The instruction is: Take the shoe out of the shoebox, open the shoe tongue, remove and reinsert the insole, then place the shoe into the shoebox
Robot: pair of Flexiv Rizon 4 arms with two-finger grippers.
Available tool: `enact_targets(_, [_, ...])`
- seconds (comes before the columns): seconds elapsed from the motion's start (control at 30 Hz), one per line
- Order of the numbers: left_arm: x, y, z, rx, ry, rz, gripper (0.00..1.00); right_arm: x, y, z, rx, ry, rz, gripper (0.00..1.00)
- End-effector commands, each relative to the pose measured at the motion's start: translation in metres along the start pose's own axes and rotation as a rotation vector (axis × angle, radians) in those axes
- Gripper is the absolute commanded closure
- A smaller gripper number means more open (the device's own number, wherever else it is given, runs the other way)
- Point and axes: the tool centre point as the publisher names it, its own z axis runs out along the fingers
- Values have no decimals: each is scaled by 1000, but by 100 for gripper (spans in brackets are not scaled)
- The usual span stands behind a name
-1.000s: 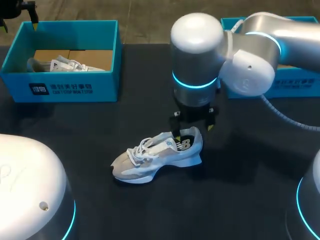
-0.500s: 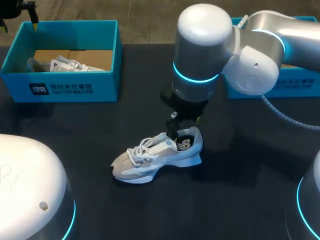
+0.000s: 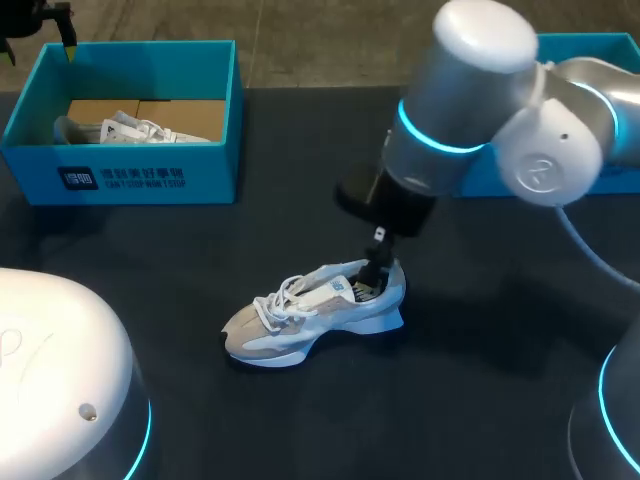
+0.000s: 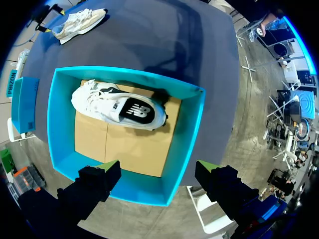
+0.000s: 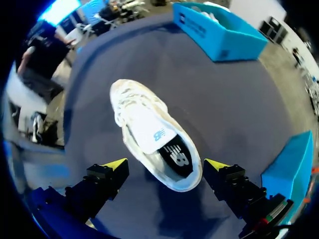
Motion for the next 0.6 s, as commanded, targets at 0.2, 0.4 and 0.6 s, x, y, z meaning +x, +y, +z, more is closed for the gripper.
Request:
enact_targets(0.2, [0, 0, 0, 0, 1, 1, 0, -4, -9, 1, -170, 149, -175, 0])
enact_targets(0.4, [0, 0, 0, 0, 1, 1, 0, -12, -17, -6, -241, 154, -261, 0])
enact_targets(0.6, [0, 0, 0, 0, 1, 1, 0, -17, -28, -9, -339, 174, -338, 0])
